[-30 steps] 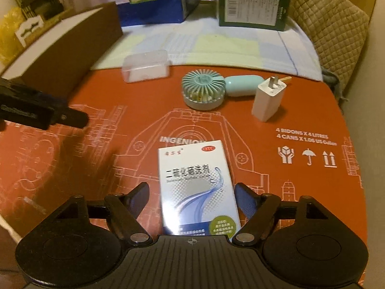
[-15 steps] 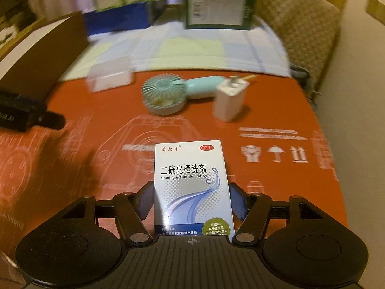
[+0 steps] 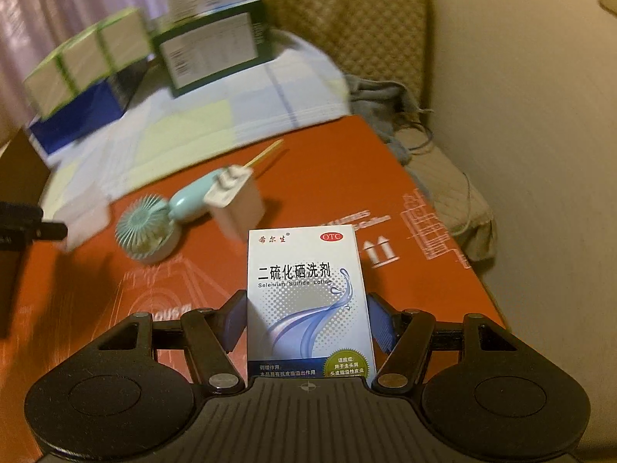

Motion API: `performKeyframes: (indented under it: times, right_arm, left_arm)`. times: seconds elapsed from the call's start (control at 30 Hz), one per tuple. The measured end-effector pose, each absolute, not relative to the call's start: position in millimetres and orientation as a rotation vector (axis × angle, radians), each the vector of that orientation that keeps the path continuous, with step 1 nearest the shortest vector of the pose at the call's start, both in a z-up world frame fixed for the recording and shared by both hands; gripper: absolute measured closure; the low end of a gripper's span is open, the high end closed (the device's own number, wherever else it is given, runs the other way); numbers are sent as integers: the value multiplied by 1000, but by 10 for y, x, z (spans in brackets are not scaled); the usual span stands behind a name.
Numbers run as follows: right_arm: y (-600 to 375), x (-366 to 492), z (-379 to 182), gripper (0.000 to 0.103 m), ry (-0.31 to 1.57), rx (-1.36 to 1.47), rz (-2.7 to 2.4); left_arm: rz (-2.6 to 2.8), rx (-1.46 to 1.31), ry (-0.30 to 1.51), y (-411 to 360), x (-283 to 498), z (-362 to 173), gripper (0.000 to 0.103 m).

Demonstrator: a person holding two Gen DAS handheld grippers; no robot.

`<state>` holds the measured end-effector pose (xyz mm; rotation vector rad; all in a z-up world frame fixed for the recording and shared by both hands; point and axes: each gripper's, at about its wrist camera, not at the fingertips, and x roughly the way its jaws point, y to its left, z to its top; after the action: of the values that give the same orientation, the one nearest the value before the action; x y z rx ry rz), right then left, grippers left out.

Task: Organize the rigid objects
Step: 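Grasp the clear plastic case with the left tool while the right tool holds the medicine box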

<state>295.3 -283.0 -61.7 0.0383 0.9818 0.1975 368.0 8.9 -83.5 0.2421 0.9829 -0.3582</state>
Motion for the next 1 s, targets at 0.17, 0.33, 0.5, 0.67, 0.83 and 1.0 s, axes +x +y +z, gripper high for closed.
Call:
performKeyframes:
  times: [0.17, 0.33, 0.5, 0.67, 0.83, 1.0]
  right_arm:
    - [-2970, 3054, -582, 41, 986, 92, 151]
    - [-3043, 3094, -579, 41, 987, 102, 120]
    - [-3053, 3099, -612, 41, 1002, 99, 110]
    - [-3029, 3109, -614, 41, 1006, 94, 118]
    - [-3021, 3102, -592, 41, 999, 90, 124]
    - [-3061, 3076, -600, 41, 1006, 98, 113]
  left_arm:
    - [-429, 292, 981, 59, 3882, -960, 32]
    - [-455, 311, 982, 55, 3976, -1050, 32]
    - [-481, 287, 988, 46, 3937, -1027, 35]
    - [-486, 310, 991, 0, 3884, -986, 39]
    - [-435, 382, 968, 92, 3989, -1041, 32]
    - [-480, 371, 1015, 92, 4049, -1161, 33]
